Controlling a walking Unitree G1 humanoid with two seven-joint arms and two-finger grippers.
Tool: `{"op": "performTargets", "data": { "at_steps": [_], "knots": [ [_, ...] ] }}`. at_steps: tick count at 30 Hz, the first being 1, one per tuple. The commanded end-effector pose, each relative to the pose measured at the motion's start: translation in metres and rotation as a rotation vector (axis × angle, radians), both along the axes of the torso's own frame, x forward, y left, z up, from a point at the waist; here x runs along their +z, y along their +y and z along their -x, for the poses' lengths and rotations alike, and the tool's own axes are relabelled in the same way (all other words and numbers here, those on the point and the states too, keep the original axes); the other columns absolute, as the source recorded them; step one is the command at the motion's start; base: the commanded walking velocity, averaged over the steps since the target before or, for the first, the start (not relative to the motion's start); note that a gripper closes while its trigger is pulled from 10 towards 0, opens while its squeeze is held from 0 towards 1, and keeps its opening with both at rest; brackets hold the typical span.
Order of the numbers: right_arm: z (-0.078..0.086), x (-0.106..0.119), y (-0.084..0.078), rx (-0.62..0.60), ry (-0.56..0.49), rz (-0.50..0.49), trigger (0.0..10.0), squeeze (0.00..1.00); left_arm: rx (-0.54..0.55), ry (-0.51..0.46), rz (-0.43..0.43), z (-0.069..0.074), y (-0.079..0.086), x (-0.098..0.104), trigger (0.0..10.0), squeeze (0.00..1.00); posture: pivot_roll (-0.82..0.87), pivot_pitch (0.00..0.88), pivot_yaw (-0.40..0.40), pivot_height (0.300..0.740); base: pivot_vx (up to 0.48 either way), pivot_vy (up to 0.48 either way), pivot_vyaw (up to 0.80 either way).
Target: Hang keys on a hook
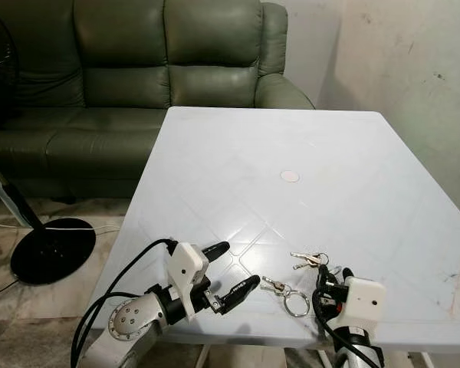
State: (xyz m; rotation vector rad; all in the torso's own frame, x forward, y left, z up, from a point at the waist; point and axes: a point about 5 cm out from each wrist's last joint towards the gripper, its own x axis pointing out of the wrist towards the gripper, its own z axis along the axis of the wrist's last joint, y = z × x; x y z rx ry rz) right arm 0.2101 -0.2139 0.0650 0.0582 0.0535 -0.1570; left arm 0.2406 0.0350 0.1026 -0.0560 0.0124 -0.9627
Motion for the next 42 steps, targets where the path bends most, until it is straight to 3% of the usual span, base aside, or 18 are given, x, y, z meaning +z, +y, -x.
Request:
{"op": "performTargets", "data": {
  "at_steps": [1,2,3,18,19,20,21,22,23,24,26,27,28,29,42],
  "knots": [
    [0.000,0.005,-0.005,-0.006,-0.014,0.013,0.9,0.00,0.006,-0.011,0.003,-0.001,0.001,0.004,10.0,0.00,-0.04,0.077,-0.018,0.740,0.000,0.000,0.00],
    [0.000,0.005,-0.005,-0.006,-0.014,0.013,0.9,0.00,0.006,-0.011,0.003,-0.001,0.001,0.004,10.0,0.00,-0.04,0.077,-0.018,0.740,0.000,0.000,0.00],
    [0.001,0.004,-0.005,-0.001,-0.010,0.014,10.0,0.00,0.008,-0.009,0.005,-0.001,0.001,0.004,10.0,0.00,-0.04,0.077,-0.018,0.740,0.000,0.000,0.00],
    [0.010,0.006,-0.012,0.071,-0.024,0.033,10.0,0.00,0.007,-0.009,0.013,0.000,0.000,0.005,10.0,0.00,-0.05,0.071,-0.017,0.740,0.000,0.000,0.00],
    [0.010,0.006,-0.013,0.065,-0.026,0.028,8.8,0.00,0.008,-0.007,0.013,0.000,0.000,0.005,10.0,0.00,-0.05,0.071,-0.017,0.740,0.000,0.000,0.00],
    [0.010,0.006,-0.014,0.060,-0.029,0.033,8.5,0.00,0.007,-0.008,0.014,0.000,0.000,0.005,10.0,0.00,-0.05,0.071,-0.017,0.740,0.000,0.000,0.00],
    [0.009,0.007,-0.014,0.058,-0.031,0.040,8.5,0.00,0.006,-0.008,0.015,0.000,-0.001,0.005,10.0,0.00,-0.05,0.071,-0.017,0.740,0.000,0.000,0.00],
    [0.009,0.007,-0.014,0.058,-0.032,0.043,9.7,0.00,0.006,-0.010,0.015,0.000,-0.001,0.005,10.0,0.00,-0.05,0.071,-0.017,0.740,0.000,0.000,0.00],
    [0.008,0.008,-0.013,0.063,-0.038,0.036,3.9,0.00,0.007,-0.009,0.018,0.000,-0.001,0.005,10.0,0.00,-0.05,0.067,-0.017,0.740,0.000,0.000,0.00],
    [0.008,0.008,-0.012,0.065,-0.038,0.036,4.4,0.00,0.008,-0.008,0.018,0.000,-0.001,0.006,10.0,0.00,-0.05,0.067,-0.017,0.740,0.000,0.000,0.00],
    [0.008,0.007,-0.010,0.076,-0.036,0.036,4.4,0.00,0.008,-0.010,0.019,-0.001,-0.001,0.006,10.0,0.00,-0.05,0.067,-0.017,0.740,0.000,0.000,0.00],
    [0.008,0.007,-0.010,0.078,-0.030,0.029,5.6,0.00,0.008,-0.009,0.020,-0.001,-0.001,0.006,10.0,0.00,-0.05,0.067,-0.017,0.740,0.000,0.000,0.00],
    [0.008,0.006,-0.010,0.079,-0.024,0.023,9.5,0.00,0.008,-0.009,0.022,-0.001,-0.001,0.006,10.0,0.00,-0.05,0.067,-0.017,0.740,0.000,0.000,0.00],
    [0.008,0.006,-0.009,0.083,-0.020,0.025,10.0,0.00,0.008,-0.009,0.022,-0.001,-0.001,0.006,10.0,0.00,-0.05,0.066,-0.017,0.740,0.000,0.000,0.00],
    [0.002,0.001,-0.003,0.077,0.018,0.004,10.0,0.00,0.018,-0.010,0.024,-0.001,-0.001,0.007,10.0,0.00,-0.04,0.072,-0.019,0.740,0.000,0.000,0.00]
  ]
}}
